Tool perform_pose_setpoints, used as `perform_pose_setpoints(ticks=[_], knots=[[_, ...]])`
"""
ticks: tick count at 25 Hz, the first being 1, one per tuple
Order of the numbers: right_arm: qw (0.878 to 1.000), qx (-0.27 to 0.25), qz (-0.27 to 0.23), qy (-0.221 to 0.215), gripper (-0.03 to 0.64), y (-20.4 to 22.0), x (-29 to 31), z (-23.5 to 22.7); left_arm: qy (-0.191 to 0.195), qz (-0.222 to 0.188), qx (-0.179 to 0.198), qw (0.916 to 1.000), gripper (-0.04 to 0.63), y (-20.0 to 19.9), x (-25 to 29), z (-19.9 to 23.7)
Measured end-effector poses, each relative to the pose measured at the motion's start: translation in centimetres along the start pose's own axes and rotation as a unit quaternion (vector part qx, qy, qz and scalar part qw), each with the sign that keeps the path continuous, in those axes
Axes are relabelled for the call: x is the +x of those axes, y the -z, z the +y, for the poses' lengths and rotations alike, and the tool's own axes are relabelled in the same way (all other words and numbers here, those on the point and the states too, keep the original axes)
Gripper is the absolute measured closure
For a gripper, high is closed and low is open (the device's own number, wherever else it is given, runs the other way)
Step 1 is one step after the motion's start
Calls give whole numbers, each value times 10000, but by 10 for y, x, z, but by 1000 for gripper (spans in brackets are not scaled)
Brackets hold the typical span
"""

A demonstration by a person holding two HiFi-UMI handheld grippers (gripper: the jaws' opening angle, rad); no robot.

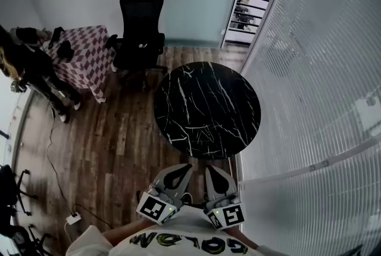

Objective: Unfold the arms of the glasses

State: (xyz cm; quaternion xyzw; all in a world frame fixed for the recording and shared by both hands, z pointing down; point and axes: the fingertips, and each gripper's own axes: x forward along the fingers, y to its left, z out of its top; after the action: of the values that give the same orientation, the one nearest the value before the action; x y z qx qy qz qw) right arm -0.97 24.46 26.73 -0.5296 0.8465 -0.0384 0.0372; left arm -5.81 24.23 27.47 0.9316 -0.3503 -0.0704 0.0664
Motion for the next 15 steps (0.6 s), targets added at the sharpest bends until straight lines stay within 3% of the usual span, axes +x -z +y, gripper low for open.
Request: perform_pose_setpoints(ticks=[15], knots=[[9998,109,126,-108,614,5,-28,-33,-214,122,38,9997,591,11,19,-31]])
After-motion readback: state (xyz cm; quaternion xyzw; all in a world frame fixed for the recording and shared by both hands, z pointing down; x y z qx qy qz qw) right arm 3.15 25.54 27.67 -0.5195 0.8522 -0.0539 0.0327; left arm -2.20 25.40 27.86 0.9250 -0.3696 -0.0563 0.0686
